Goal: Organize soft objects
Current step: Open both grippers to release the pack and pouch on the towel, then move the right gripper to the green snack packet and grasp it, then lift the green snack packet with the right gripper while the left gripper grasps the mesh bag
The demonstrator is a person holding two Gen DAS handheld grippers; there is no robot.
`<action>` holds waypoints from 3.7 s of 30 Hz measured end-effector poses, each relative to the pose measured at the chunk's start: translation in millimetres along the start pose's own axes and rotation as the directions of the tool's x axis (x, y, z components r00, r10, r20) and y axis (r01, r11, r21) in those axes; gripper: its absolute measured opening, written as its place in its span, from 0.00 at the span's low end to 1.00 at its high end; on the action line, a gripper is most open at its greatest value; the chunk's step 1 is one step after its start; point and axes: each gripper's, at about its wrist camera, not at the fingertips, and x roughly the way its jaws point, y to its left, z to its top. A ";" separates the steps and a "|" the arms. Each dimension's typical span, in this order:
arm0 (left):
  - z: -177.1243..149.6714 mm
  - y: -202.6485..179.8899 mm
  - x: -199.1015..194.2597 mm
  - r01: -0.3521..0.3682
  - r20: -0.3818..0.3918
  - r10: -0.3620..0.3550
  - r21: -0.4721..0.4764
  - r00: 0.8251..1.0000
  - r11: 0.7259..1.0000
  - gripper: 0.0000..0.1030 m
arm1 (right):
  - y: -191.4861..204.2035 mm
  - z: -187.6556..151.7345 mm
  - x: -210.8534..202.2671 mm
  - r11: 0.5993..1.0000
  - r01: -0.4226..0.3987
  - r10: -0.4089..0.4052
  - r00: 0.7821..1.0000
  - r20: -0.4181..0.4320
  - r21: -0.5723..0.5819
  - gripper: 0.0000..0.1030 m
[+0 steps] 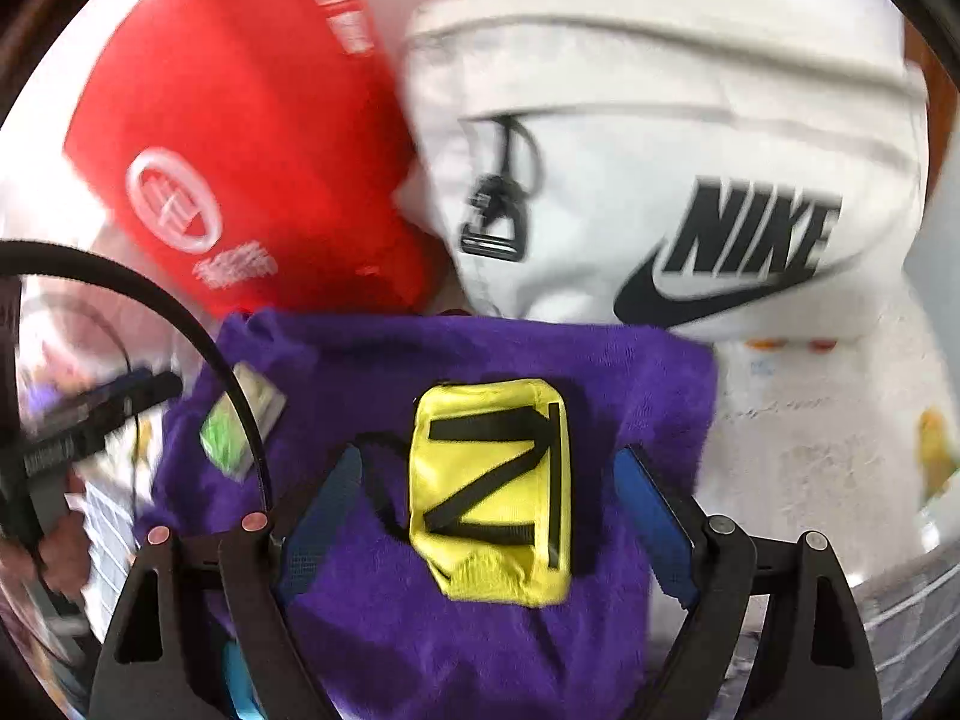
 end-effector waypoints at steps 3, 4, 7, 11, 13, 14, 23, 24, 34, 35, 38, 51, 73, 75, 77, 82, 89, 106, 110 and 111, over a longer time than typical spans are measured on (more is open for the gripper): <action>-5.9 12.3 -5.5 0.012 0.007 -0.012 -0.020 1.000 1.000 0.76 | 8.2 -8.0 -24.0 0.995 0.089 -0.086 0.994 0.064 -0.053 0.84; -4.8 13.1 -9.2 0.014 0.015 -0.014 -0.025 1.000 1.000 0.76 | 7.7 -11.2 -29.7 0.995 0.088 -0.085 0.994 0.064 -0.047 0.84; -6.6 13.0 -31.1 0.019 0.047 -0.018 -0.030 0.999 0.999 0.76 | 4.1 -25.2 -37.3 0.998 0.055 -0.054 0.998 0.020 -0.029 0.84; -11.1 6.2 -59.1 0.055 0.127 -0.053 -0.011 0.991 0.998 0.76 | 2.5 -55.8 -57.9 0.989 0.137 -0.134 0.989 0.055 -0.062 0.84; -14.6 0.4 -79.2 0.059 0.171 -0.059 0.003 0.983 0.998 0.76 | 5.6 -73.6 -74.4 0.987 0.139 -0.130 0.986 0.106 -0.075 0.84; -16.8 -3.3 -88.1 0.060 0.192 -0.061 0.013 0.979 0.998 0.76 | 6.8 -82.6 -85.7 0.989 0.130 -0.121 0.985 0.122 -0.072 0.84; -45.5 -30.8 -156.2 0.097 0.260 -0.126 0.121 0.957 0.988 0.76 | 13.4 -162.9 -134.6 0.994 0.053 -0.044 0.994 0.097 -0.093 0.84; -50.9 -31.3 -161.8 0.109 0.240 -0.137 0.126 0.961 0.986 0.76 | 17.4 -174.5 -139.2 0.989 0.093 -0.081 0.992 0.101 -0.117 0.83; -136.4 -8.4 -195.6 0.062 0.151 -0.078 0.104 0.985 0.993 0.76 | 56.1 -247.7 -177.0 0.981 -0.018 0.034 0.996 0.080 -0.194 0.83; -151.5 -0.7 -197.7 0.066 0.139 -0.076 0.078 0.987 0.995 0.76 | 62.0 -255.1 -177.8 0.977 -0.035 0.051 0.996 0.074 -0.211 0.83; -182.9 15.4 -199.9 0.068 0.104 -0.069 0.015 0.992 0.998 0.76 | 78.8 -278.3 -172.3 0.959 -0.023 0.042 0.997 0.062 -0.283 0.83; -276.0 39.6 -203.0 0.074 0.047 -0.069 -0.117 0.996 0.990 0.76 | 85.9 -284.2 -103.0 0.968 0.007 -0.012 1.000 -0.020 -0.251 0.78; -298.0 60.1 -177.9 0.059 -0.027 -0.065 -0.175 0.998 0.983 0.76 | 79.6 -330.6 -157.7 0.931 0.032 -0.057 0.997 -0.057 -0.363 0.69; -298.0 58.8 -175.5 0.054 -0.036 -0.061 -0.170 0.997 0.984 0.76 | 79.6 -322.2 -151.4 0.931 0.040 -0.061 0.997 -0.048 -0.362 0.69; -298.3 56.8 -172.9 0.054 -0.042 -0.062 -0.167 0.997 0.985 0.76 | 83.0 -313.7 -142.5 0.922 0.048 -0.068 0.997 -0.041 -0.383 0.69; -298.5 53.3 -170.1 0.054 -0.054 -0.064 -0.158 0.996 0.986 0.76 | 99.9 -303.6 -118.4 0.894 0.041 -0.078 0.995 -0.064 -0.447 0.58; -298.6 52.9 -165.1 0.047 -0.069 -0.058 -0.149 0.996 0.988 0.76 | 89.4 -310.0 -137.6 0.917 -0.039 -0.011 0.992 -0.123 -0.397 0.32; -300.8 45.4 -162.7 0.066 -0.084 -0.077 -0.128 0.993 0.990 0.76 | 42.9 -344.2 -164.3 0.948 0.085 -0.126 0.985 -0.118 -0.308 0.62; -300.9 44.7 -164.5 0.076 -0.082 -0.086 -0.127 0.993 0.989 0.76 | 48.3 -348.9 -161.7 0.926 0.083 -0.142 0.980 -0.136 -0.369 0.63; -301.1 44.1 -164.2 0.078 -0.082 -0.089 -0.129 0.993 0.989 0.76 | 47.8 -349.5 -157.2 0.921 0.086 -0.151 0.978 -0.144 -0.380 0.63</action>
